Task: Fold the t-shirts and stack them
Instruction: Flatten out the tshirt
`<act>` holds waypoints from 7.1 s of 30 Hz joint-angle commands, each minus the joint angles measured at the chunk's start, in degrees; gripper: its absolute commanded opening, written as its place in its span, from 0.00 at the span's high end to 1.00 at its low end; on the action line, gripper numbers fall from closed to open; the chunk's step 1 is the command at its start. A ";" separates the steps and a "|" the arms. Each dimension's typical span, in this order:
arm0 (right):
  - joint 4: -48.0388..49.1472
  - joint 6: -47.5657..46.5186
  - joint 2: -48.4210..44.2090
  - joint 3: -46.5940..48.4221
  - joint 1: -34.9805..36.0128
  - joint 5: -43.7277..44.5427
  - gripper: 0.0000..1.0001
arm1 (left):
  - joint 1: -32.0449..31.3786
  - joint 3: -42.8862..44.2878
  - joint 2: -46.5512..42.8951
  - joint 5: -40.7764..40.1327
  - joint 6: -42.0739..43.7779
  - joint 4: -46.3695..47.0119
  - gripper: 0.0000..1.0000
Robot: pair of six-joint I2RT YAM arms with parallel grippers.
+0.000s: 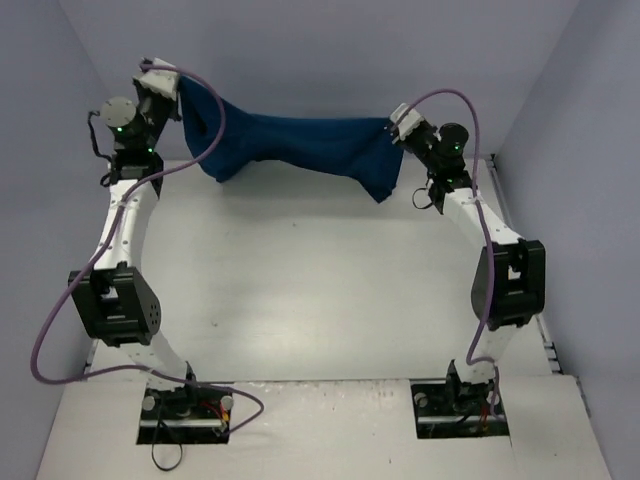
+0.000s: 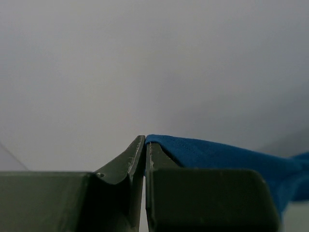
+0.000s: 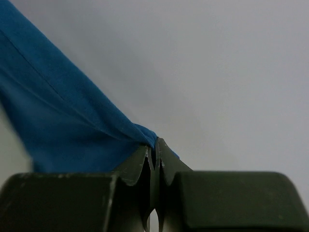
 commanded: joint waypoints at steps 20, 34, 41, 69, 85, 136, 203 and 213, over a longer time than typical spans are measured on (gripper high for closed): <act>-70.55 -61.65 -18.07 -23.85 0.28 1.79 0.88 | 1.12 -44.03 -30.60 28.98 58.52 -64.49 1.00; -77.65 -70.92 -22.18 -30.32 0.37 11.54 0.86 | 0.51 -50.62 -36.99 23.65 91.98 -95.47 1.00; -78.36 -62.66 -22.64 -24.80 1.69 6.53 0.72 | 0.51 -58.40 -40.61 17.10 100.55 -95.90 1.00; -78.04 -33.09 0.62 -8.26 4.81 6.87 1.00 | -3.10 -34.48 -17.14 14.70 54.64 -79.61 0.43; -74.40 -40.16 0.90 -19.99 8.17 20.39 1.00 | -4.41 -31.73 5.00 -4.51 38.94 -71.42 0.71; -72.23 19.19 24.26 23.19 -14.11 -21.94 0.76 | -21.00 -22.40 -8.68 5.30 9.16 -51.65 0.04; -65.97 28.45 36.80 31.22 -17.83 -31.81 1.00 | -21.64 -29.60 -12.56 2.72 14.84 -54.68 0.04; -66.13 29.71 29.91 42.83 -13.24 -30.63 1.00 | -21.04 -31.52 -15.20 2.09 15.71 -54.68 0.04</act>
